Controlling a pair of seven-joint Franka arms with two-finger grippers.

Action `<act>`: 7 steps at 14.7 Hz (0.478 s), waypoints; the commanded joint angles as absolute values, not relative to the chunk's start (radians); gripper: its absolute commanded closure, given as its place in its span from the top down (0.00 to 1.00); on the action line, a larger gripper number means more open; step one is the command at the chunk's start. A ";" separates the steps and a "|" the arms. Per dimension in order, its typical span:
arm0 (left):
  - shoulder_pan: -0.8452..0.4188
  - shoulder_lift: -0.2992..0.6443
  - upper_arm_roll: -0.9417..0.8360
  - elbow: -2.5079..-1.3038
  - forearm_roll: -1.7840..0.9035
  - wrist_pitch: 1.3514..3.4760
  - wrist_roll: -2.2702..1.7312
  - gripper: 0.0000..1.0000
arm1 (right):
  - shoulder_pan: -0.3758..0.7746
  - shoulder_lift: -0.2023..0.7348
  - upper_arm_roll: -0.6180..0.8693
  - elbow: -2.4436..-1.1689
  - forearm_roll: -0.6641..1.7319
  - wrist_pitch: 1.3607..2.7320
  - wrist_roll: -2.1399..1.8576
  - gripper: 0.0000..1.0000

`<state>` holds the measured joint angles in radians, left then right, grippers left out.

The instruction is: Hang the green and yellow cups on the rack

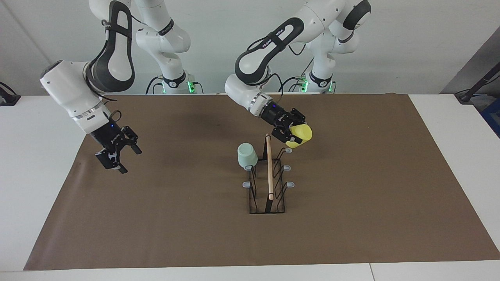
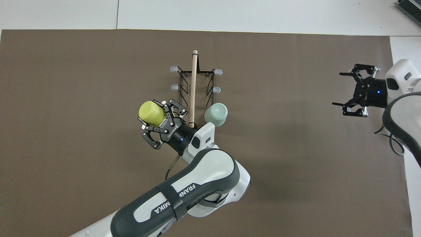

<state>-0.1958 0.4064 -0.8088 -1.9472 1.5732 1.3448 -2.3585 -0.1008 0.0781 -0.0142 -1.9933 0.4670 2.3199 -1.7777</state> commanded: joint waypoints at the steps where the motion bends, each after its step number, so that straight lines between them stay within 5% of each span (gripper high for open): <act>1: -0.196 0.399 -0.807 -1.971 1.615 1.382 -2.359 0.00 | -0.071 0.049 -0.009 -1.994 0.278 2.316 -1.521 1.00; 7: -0.187 0.402 -0.807 -1.986 1.666 1.445 -2.359 0.00 | -0.014 0.005 -0.008 -1.994 -0.046 2.286 -1.015 1.00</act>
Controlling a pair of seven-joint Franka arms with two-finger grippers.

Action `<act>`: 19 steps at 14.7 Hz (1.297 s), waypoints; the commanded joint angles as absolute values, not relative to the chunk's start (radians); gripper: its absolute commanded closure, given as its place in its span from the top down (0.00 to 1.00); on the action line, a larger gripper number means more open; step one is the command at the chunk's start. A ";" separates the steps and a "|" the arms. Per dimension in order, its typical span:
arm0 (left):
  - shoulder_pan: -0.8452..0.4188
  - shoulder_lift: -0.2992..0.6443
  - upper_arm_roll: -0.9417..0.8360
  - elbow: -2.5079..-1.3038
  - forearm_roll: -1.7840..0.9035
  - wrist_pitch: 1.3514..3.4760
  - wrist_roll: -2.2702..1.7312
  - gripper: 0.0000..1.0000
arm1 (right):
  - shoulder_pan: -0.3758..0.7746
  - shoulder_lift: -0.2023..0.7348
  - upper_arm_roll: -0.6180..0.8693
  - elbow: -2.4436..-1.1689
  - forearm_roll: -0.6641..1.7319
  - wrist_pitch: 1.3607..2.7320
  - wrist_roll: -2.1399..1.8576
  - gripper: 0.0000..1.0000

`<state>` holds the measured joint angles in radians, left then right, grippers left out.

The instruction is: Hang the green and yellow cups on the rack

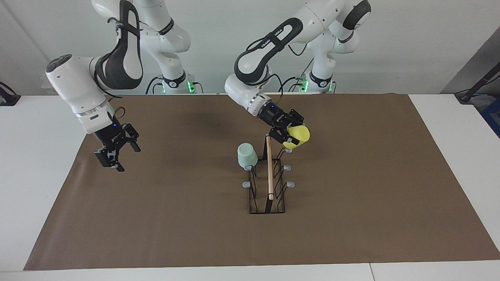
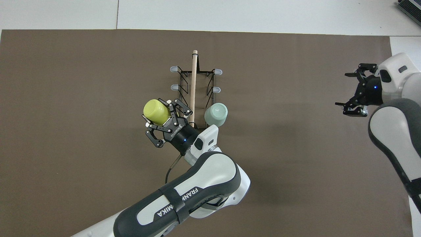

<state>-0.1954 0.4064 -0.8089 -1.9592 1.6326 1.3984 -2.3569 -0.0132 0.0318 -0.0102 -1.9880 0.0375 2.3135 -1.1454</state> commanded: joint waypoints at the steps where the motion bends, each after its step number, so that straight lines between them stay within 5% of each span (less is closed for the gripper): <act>1: -0.183 0.402 -0.805 -1.985 1.678 1.445 -2.358 0.00 | -0.012 -0.005 0.000 -1.994 -0.082 2.264 -0.930 1.00; 8: -0.152 0.406 -0.805 -1.987 1.720 1.476 -2.359 0.00 | 0.081 -0.060 0.003 -1.982 -0.141 2.074 -0.349 1.00; 19: -0.150 0.408 -0.811 -2.014 1.718 1.500 -2.407 0.05 | 0.068 -0.046 -0.003 -1.674 0.020 1.616 0.037 1.00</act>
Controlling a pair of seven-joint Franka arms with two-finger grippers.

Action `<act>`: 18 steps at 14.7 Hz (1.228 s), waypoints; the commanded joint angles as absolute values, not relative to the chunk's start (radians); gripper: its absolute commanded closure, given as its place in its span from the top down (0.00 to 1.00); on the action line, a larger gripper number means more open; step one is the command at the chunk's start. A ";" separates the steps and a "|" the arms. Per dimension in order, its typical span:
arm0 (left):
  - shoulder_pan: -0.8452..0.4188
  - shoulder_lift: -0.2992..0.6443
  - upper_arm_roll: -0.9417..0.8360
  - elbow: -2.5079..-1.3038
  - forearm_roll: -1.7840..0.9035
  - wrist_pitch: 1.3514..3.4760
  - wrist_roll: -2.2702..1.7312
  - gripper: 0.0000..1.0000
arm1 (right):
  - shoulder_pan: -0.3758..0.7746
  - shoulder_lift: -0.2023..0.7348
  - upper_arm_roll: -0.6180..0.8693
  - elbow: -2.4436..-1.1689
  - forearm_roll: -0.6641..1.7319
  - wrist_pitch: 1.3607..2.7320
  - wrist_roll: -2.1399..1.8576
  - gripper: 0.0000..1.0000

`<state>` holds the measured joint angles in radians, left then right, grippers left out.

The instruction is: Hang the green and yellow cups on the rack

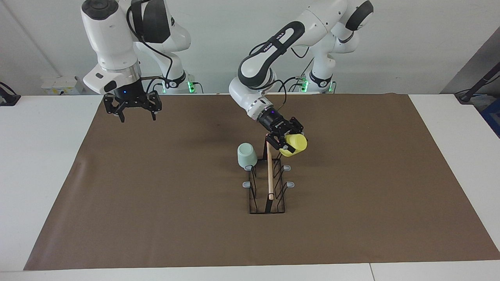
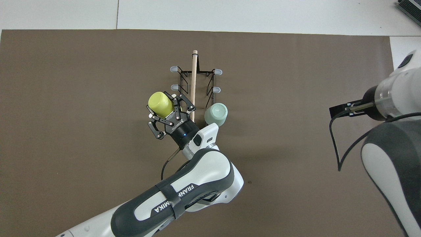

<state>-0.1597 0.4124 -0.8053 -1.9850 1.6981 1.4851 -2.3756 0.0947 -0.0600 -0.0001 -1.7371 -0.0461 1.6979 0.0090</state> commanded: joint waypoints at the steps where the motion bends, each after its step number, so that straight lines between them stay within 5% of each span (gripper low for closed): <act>1: -0.152 0.408 -0.813 -2.022 1.717 1.500 -2.416 0.08 | 0.061 -0.043 -0.002 -1.645 0.023 1.576 0.040 1.00; 6: -0.158 0.410 -0.830 -2.022 1.706 1.499 -2.430 0.39 | 0.048 -0.011 -0.006 -1.546 0.015 1.404 0.038 1.00; 8: -0.166 0.408 -0.834 -2.013 1.681 1.487 -2.430 0.88 | 0.026 -0.018 -0.006 -1.565 0.018 1.404 0.029 1.00; 9: -0.173 0.407 -0.836 -2.013 1.666 1.485 -2.430 1.00 | 0.026 -0.021 -0.006 -1.572 0.018 1.404 0.028 1.00; 18: -0.175 0.391 -0.850 -1.997 1.651 1.457 -2.396 1.00 | 0.018 -0.047 -0.008 -1.641 0.002 1.502 0.043 1.00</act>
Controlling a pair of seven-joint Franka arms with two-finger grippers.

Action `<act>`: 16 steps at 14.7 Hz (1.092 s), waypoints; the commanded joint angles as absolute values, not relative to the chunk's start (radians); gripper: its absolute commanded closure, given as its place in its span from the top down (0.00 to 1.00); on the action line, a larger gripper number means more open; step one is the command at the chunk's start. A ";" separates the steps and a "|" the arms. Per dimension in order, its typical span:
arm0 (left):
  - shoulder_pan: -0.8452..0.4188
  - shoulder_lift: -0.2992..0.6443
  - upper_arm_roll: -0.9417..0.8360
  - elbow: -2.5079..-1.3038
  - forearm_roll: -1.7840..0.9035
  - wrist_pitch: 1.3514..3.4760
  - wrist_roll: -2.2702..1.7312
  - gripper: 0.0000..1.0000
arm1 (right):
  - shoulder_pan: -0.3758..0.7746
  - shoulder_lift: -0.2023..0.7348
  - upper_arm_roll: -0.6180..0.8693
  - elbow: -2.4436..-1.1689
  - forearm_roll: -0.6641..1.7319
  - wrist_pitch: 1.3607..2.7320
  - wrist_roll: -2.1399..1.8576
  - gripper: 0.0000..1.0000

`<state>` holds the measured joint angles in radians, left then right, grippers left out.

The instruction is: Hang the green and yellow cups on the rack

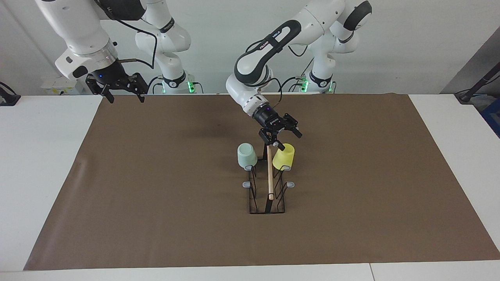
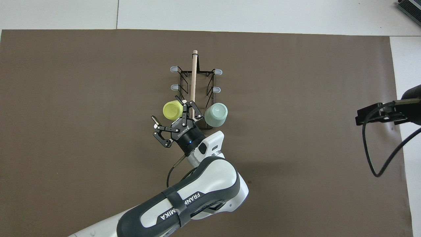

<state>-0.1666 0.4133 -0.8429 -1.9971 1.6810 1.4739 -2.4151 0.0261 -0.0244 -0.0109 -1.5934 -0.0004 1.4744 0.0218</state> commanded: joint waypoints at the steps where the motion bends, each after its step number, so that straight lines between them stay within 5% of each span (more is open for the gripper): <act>1: -0.175 0.387 -0.850 -1.994 1.622 1.457 -2.375 1.00 | 0.015 -0.049 -0.008 -1.643 0.000 1.500 0.043 1.00; 7: -0.157 0.221 -0.816 -1.994 1.425 1.575 -2.237 1.00 | 0.003 -0.046 -0.008 -1.635 -0.015 1.500 0.022 1.00; 16: -0.155 0.041 -0.504 -2.005 1.223 1.946 -2.072 1.00 | -0.008 -0.048 -0.006 -1.637 -0.011 1.500 0.015 1.00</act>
<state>-0.1583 0.0788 -0.5665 -1.9775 1.2619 1.8599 -2.1012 0.0025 -0.0273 -0.0114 -1.6095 -0.0075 1.4782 0.0223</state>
